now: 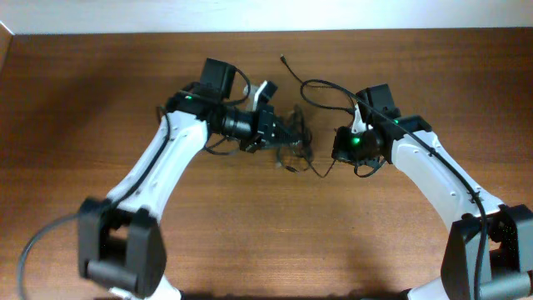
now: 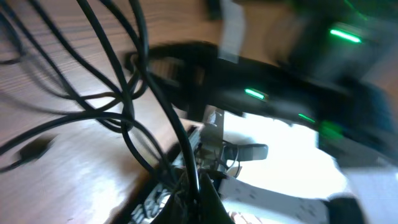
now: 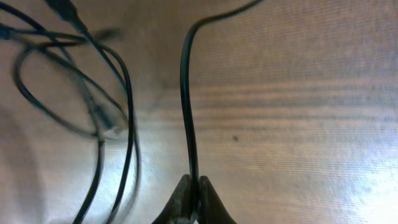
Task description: Untangle cables
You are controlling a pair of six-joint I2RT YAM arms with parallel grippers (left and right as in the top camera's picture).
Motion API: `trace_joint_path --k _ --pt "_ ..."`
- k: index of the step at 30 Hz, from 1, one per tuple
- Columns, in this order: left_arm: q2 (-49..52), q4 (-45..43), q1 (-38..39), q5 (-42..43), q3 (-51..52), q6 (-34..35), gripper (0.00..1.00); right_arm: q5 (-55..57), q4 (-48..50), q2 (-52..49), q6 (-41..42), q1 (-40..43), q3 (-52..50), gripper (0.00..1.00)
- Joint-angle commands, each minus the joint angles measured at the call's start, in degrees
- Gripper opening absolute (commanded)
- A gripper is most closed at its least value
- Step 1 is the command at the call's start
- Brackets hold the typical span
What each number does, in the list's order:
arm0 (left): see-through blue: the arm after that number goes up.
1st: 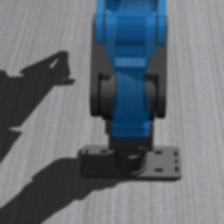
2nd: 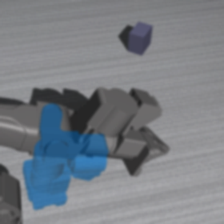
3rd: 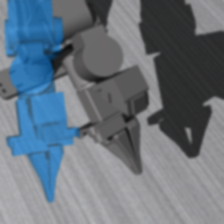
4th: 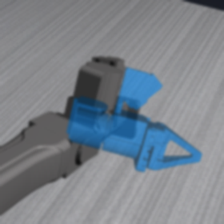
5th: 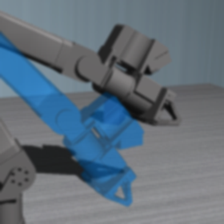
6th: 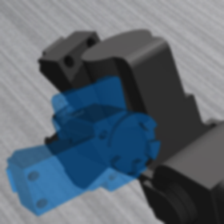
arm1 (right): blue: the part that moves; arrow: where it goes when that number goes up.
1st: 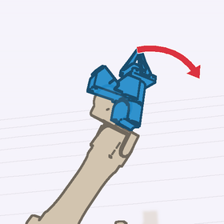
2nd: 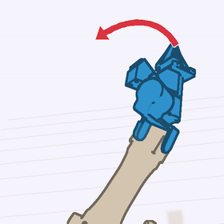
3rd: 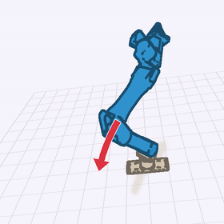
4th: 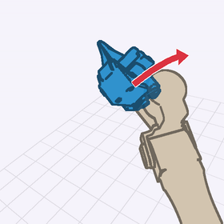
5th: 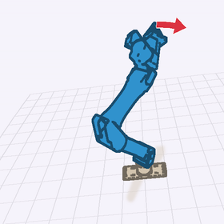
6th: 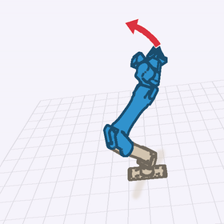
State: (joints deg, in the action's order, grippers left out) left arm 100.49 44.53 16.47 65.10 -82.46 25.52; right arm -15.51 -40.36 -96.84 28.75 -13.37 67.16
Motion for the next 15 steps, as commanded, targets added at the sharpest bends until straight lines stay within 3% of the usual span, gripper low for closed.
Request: trace_joint_path --k 1,4,7,8,9,11,13,15 --pt "-9.94 -0.85 -0.13 -0.42 -4.55 -2.16 0.0 2.12 2.54 -0.15 3.78 0.44 0.24 0.04" --pt "-16.13 1.42 -0.15 -17.51 -5.03 -7.04 0.0 6.58 2.19 -0.15 5.18 1.66 0.24 0.04" --pt "-20.35 11.82 -0.13 -55.49 -5.03 -10.88 0.0 12.02 -2.75 -0.15 4.83 6.75 0.24 0.04" --pt "-20.44 14.91 -0.13 -64.59 -5.03 -10.88 0.0 13.92 -4.22 -0.15 4.22 8.98 0.24 0.04" --pt "-20.22 16.65 -0.15 -66.62 -5.01 -10.97 0.0 14.36 -5.2 -0.15 3.65 10.4 0.24 0.04" --pt "-19.5 17.66 -0.13 -59.63 -5.01 -14.56 0.0 14.25 -8.24 -0.15 3.02 13.51 0.24 0.04" --pt "-18.6 17.35 -0.13 -45.92 -5.01 -26.1 0.0 14.03 -10.47 -0.15 1.9 15.21 0.24 0.05" --pt "-17.51 17.79 -0.13 -43.47 -5.01 -30.03 0.0 11.41 -10.78 -0.15 -2.93 16.17 0.5 0.06"
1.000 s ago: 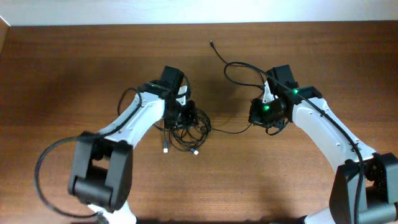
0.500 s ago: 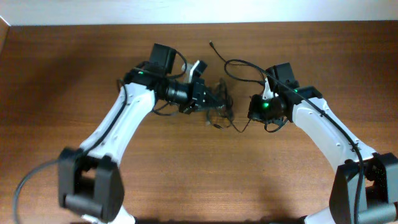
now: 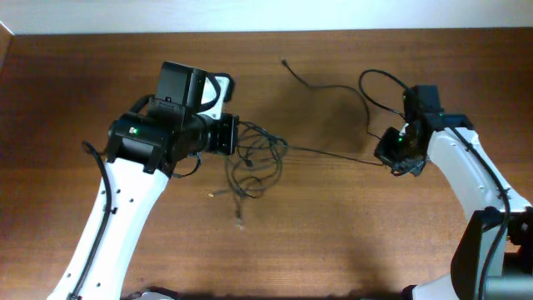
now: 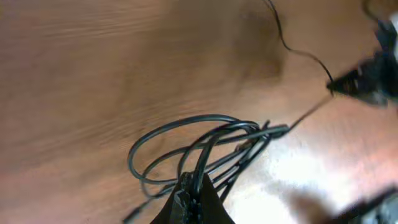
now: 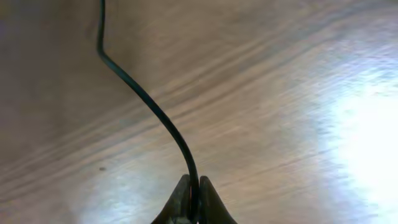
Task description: Untangle cables
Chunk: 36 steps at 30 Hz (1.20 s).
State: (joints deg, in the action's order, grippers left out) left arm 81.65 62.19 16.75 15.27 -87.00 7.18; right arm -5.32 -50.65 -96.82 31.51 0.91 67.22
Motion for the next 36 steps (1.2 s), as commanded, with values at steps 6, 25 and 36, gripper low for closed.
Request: trace_joint_path --k 6,25,36 --pt "9.31 2.78 -0.68 12.0 -0.46 -15.28 0.0 -25.55 -14.58 0.02 -31.89 3.56 18.99 0.73" --pt "11.89 8.61 -8.74 48.68 -7.45 -20.09 0.0 -52.11 5.38 -0.76 -31.93 -16.28 9.18 0.64" --pt "11.89 12.26 -11.02 41.27 -7.45 -17.92 0.0 -58.14 15.76 -1.36 -21.9 -18.56 9.18 0.54"
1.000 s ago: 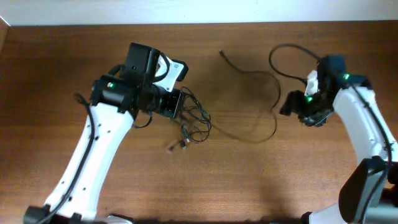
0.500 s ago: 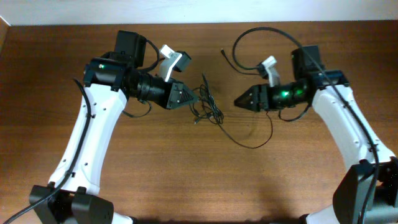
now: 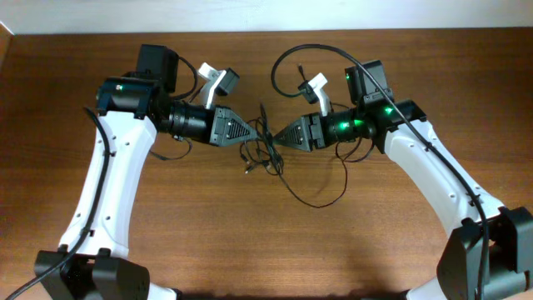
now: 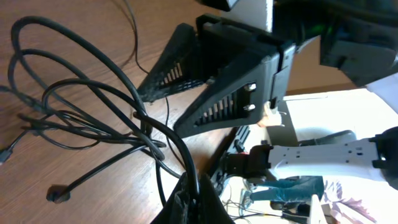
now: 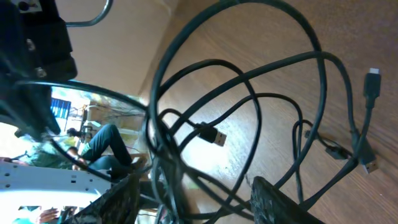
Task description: Untangle cables
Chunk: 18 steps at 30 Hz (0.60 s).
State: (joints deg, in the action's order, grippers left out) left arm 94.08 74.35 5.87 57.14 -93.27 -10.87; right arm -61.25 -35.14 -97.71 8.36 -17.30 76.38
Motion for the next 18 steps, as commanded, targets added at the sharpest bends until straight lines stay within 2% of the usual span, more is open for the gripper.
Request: trace_joint_path --k 1,3,6,13,14,15,18 --pt "-0.55 0.11 -0.13 -0.61 -1.18 0.57 0.0 -2.21 0.24 -0.46 1.62 -0.39 0.02 0.53" --pt "-0.55 0.2 -0.13 -0.57 -1.18 0.96 0.0 -2.14 0.92 -0.46 3.41 -0.37 0.02 0.48" --pt "-0.55 1.46 -0.13 0.9 -1.18 0.96 0.0 -1.95 4.57 -0.46 7.63 -0.96 0.02 0.47" --pt "-0.55 1.57 -0.13 6.23 -1.18 0.94 0.0 3.69 6.75 -0.48 10.62 -4.66 0.02 0.47" --pt "-0.55 1.6 -0.13 8.13 -1.18 0.94 0.0 5.66 6.78 -0.48 10.64 -4.94 0.02 0.44" --pt "-0.55 1.62 -0.13 10.84 -1.18 0.94 0.0 9.86 6.69 -0.48 11.13 -4.92 0.02 0.35" --pt "-0.55 2.08 -0.13 12.48 -1.18 0.94 0.0 23.41 6.45 -0.5 14.78 -4.81 0.02 0.19"
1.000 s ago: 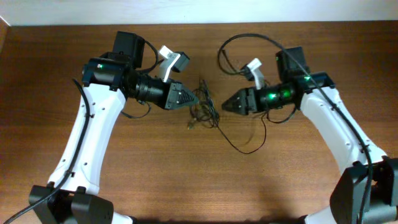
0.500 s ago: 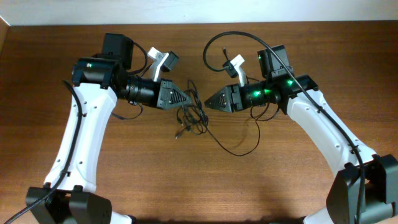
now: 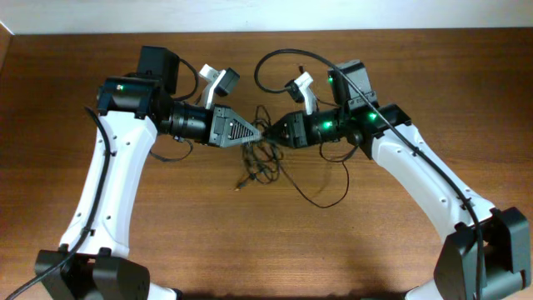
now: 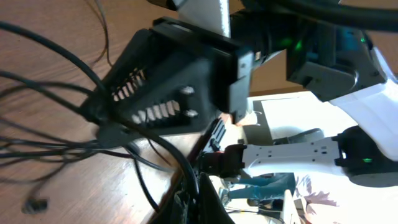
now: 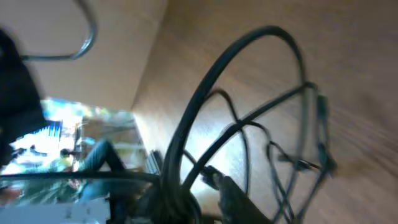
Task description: Untangle cables
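Observation:
Thin black cables (image 3: 263, 158) hang and lie in a tangle at the table's middle. My left gripper (image 3: 252, 132) points right at the tangle and is shut on a black strand (image 4: 186, 168), pinched at its tips (image 4: 194, 198). My right gripper (image 3: 273, 133) faces it, tip to tip, with the tangle between. In the blurred right wrist view, thick strands (image 5: 186, 130) run between its jaws (image 5: 199, 199); one finger (image 5: 236, 198) shows, close to them. Whether the jaws clamp is unclear. The left wrist view shows the right gripper's black fingers (image 4: 155, 93) meeting the cables.
A long strand arches over the right arm (image 3: 287, 55), and another loop lies on the wooden table (image 3: 326, 197) in front of it. Both white arms reach inward from the table's sides (image 3: 125, 192).
My right gripper has moved a little left, up to the left gripper's tip, and its jaws have narrowed around the strands. The left gripper holds its strand in the same place.
First both grippers were shut on strands close together at the middle. Then they stood far apart with a strand stretched between. Later both were back at the middle, the right one open and empty, facing the tangle. Now it sits right against it.

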You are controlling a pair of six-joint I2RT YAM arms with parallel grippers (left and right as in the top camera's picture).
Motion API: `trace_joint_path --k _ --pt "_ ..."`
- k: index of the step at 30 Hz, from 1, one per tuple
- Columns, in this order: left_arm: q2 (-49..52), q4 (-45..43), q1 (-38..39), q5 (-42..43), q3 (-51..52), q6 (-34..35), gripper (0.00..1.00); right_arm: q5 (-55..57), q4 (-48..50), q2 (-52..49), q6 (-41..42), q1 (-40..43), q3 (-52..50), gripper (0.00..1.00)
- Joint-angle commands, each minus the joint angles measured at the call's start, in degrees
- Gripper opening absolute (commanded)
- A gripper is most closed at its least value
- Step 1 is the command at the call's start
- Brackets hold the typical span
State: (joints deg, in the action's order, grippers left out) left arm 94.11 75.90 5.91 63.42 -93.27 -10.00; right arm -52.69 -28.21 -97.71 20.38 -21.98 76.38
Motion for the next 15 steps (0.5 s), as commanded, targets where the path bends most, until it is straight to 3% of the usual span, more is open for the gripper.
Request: trace_joint_path --k 1,4,8,15 --pt "-0.57 1.6 -0.17 6.03 -1.18 0.07 0.0 22.86 -1.22 -0.5 4.35 -0.11 0.02 0.12" --pt "-0.57 4.35 -0.17 4.17 -1.18 0.02 0.0 37.62 -4.9 -0.5 5.22 0.39 0.02 0.08" --pt "-0.57 6.49 -0.2 -1.4 -1.18 0.04 0.0 48.85 -10.43 -0.5 5.18 5.27 0.02 0.08" --pt "-0.57 10.19 -0.63 -6.32 -1.18 -1.95 0.0 50.18 -12.13 -0.5 5.18 21.46 0.02 0.09"
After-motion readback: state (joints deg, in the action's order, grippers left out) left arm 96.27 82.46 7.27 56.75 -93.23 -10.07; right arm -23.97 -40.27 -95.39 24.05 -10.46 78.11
